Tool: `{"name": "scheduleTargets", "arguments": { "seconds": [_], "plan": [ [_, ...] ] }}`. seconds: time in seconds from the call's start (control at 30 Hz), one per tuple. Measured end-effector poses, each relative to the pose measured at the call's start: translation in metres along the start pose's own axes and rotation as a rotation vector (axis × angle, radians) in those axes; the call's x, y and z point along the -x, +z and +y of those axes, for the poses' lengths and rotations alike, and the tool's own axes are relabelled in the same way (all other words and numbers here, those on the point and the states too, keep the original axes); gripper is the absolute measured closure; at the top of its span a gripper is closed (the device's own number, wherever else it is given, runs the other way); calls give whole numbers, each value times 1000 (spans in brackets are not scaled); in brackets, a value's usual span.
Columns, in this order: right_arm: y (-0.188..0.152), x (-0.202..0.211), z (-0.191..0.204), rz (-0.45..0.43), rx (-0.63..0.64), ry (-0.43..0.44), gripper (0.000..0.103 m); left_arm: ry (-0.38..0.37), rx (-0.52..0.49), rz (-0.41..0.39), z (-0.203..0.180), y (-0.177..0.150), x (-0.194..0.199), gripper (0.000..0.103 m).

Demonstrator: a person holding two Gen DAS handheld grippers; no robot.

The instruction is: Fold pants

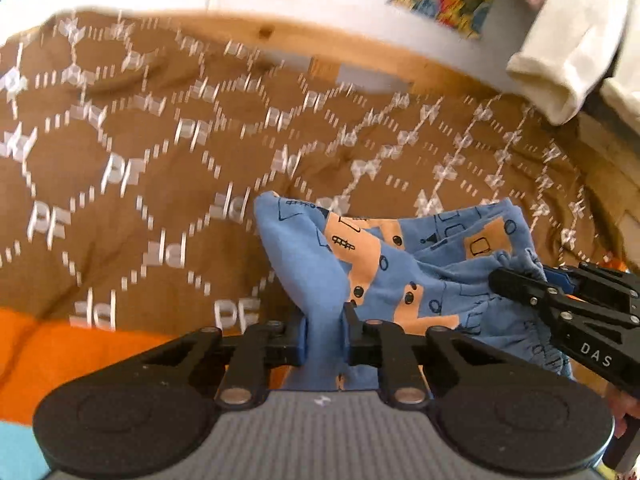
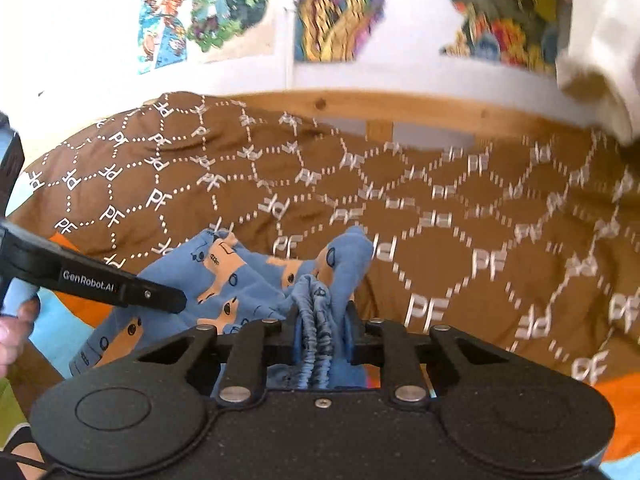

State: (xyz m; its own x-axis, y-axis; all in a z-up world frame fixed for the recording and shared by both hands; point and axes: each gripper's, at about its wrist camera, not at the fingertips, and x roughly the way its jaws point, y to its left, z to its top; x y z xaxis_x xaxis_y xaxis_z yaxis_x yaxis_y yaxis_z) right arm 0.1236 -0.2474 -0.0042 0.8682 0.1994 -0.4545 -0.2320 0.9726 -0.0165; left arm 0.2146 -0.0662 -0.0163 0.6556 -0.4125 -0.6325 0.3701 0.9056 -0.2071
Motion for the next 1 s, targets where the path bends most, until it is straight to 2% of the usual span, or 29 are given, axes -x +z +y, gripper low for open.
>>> {"name": "scheduleTargets", "arguments": {
  "seconds": [0.13, 0.2, 0.33, 0.47, 0.6, 0.67, 0.73, 0.8, 0.83, 0.87, 0.93, 1.0],
  "plan": [
    [19, 7, 0, -78, 38, -27, 84, -10, -56, -133, -9, 16, 16, 85],
    [32, 3, -4, -95, 50, -31, 84, -4, -59, -158, -9, 29, 13, 85],
    [57, -25, -19, -97, 11, -17, 84, -12, 24, -162, 13, 44, -13, 85],
    [61, -74, -27, -6, -14, 0, 84, -24, 105, -88, 44, 41, -51, 84],
    [54, -100, -31, 43, -10, -9, 80, -37, 140, -69, 56, 39, -58, 73],
    [53, -100, -32, 42, -18, -21, 72, -22, 139, -71, 56, 41, -57, 65],
    [51, -99, -33, 45, -29, -44, 63, -6, 142, -72, 55, 41, -57, 39],
    [50, -96, -33, 44, -30, -63, 55, 3, 148, -81, 55, 42, -55, 27],
    [50, -95, -32, 40, -29, -72, 46, 8, 147, -85, 53, 42, -54, 23],
    [50, -93, -33, 35, -28, -81, 31, 12, 141, -87, 52, 43, -52, 20],
    [51, -87, -31, 10, -28, -99, 16, 21, 126, -94, 49, 45, -45, 11],
    [54, -80, -30, -11, -33, -96, 12, 31, 113, -106, 45, 47, -39, 5]
  ]
}}
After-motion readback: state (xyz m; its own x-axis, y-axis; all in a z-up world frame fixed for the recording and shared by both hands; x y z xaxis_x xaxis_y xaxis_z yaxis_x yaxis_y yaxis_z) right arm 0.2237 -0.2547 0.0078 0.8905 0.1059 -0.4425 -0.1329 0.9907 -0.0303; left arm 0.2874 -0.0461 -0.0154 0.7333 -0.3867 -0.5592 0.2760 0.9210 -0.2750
